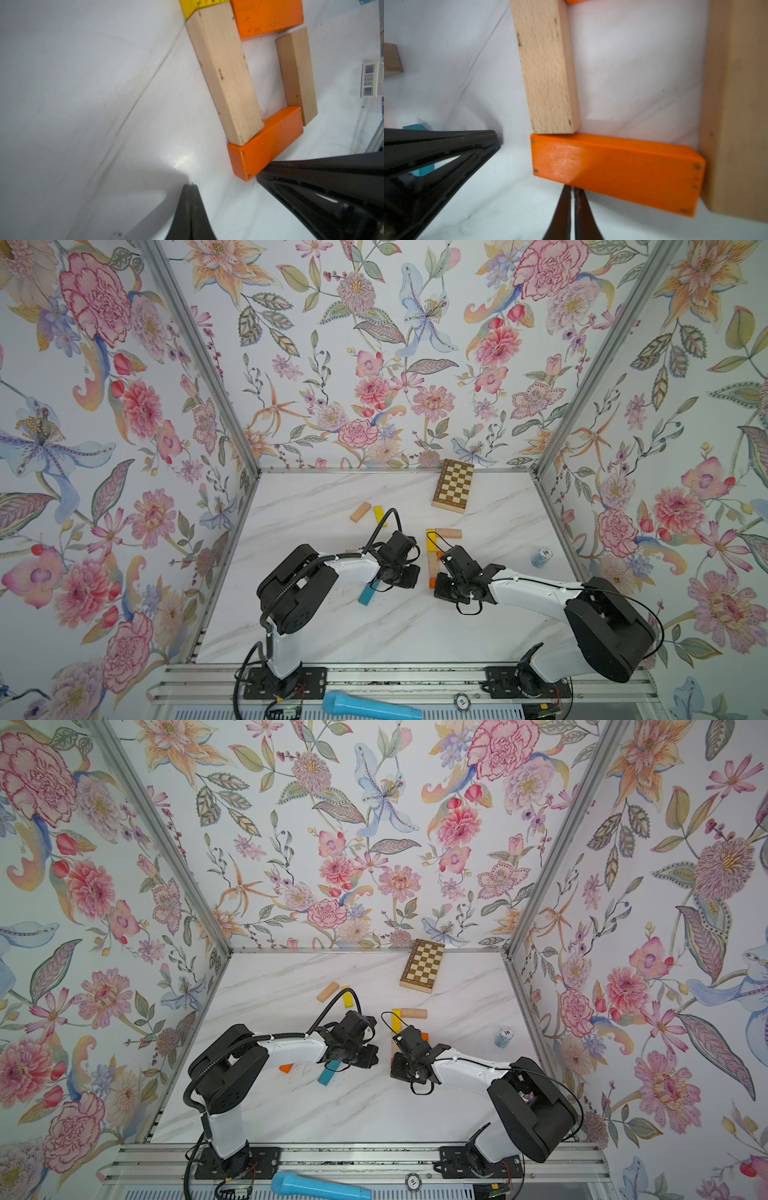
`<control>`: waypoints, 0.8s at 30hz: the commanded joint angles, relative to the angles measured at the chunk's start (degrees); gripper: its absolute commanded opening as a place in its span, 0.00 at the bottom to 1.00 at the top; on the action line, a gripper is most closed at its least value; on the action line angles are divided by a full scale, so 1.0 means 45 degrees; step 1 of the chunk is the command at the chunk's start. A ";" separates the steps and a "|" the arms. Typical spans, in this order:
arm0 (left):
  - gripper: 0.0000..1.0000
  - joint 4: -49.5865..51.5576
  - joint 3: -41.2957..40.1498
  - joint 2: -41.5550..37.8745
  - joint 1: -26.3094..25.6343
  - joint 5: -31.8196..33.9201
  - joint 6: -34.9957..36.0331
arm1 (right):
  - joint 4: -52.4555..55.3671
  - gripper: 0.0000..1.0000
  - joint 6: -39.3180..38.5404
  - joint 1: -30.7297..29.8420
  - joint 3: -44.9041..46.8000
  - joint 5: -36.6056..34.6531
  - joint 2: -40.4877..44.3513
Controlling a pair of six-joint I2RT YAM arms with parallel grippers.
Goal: Assemble the number 6 with building blocks
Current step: Assemble the building block at the center of the board.
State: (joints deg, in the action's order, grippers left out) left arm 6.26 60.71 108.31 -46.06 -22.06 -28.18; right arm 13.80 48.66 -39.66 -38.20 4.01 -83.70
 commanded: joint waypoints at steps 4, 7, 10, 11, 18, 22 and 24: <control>0.00 -0.0024 -0.0173 -0.0221 0.0054 0.0004 0.0067 | 0.0495 0.08 -0.0263 0.0467 0.0416 -0.0202 0.0607; 0.00 0.0013 -0.0112 -0.0119 0.0039 -0.0028 0.0072 | 0.0485 0.08 -0.0287 0.0512 0.0402 -0.0206 0.0586; 0.00 0.0025 -0.0092 -0.0085 0.0031 -0.0021 0.0086 | 0.0370 0.08 -0.0234 0.0528 0.0402 -0.0134 0.0534; 0.00 0.0014 -0.0082 -0.0095 0.0040 -0.0038 0.0086 | 0.0354 0.08 -0.0214 0.0505 0.0402 -0.0114 0.0536; 0.00 -0.0044 -0.0112 -0.0043 0.0020 -0.0095 0.0072 | 0.0729 0.08 -0.0242 0.0395 0.0325 -0.0194 0.1206; 0.00 -0.0014 -0.0095 -0.0017 0.0017 -0.0055 0.0106 | 0.1374 0.08 -0.0514 0.0904 0.0187 -0.0415 0.2232; 0.00 -0.0007 -0.0056 0.0010 0.0007 -0.0056 0.0130 | 0.1639 0.09 -0.0756 0.1564 0.0207 -0.0284 0.2737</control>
State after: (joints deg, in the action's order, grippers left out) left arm 6.20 60.71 108.31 -46.09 -22.13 -28.16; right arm 17.58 47.29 -35.51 -37.28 3.86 -74.13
